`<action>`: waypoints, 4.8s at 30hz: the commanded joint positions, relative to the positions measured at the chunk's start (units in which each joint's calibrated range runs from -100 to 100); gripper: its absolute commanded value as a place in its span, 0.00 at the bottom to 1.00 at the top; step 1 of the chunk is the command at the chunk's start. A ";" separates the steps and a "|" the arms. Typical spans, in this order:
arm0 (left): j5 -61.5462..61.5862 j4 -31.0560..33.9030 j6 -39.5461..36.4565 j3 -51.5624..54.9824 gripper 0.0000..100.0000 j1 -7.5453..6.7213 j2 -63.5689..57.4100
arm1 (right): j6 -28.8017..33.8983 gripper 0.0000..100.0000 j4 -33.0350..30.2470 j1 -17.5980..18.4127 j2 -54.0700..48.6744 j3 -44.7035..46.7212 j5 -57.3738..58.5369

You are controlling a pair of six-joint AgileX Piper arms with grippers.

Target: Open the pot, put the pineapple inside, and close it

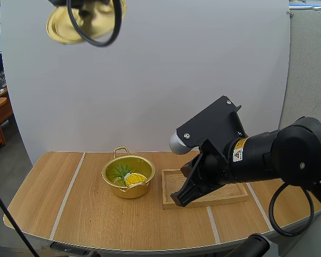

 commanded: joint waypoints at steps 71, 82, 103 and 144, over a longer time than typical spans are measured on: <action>-24.48 -12.27 20.84 47.13 0.00 0.02 40.62 | 0.52 0.00 -0.33 0.02 -0.53 0.05 -1.01; -19.91 -10.81 20.65 47.13 0.00 0.02 40.62 | 0.52 0.00 -0.33 0.02 -0.53 0.05 -1.56; -9.27 -10.92 20.19 45.13 1.00 0.02 38.91 | 0.52 0.00 -0.33 0.02 -0.53 0.05 -1.73; -4.75 -8.19 10.24 44.85 0.00 0.02 -41.96 | 0.52 0.00 -0.22 -2.76 -1.99 0.05 -3.04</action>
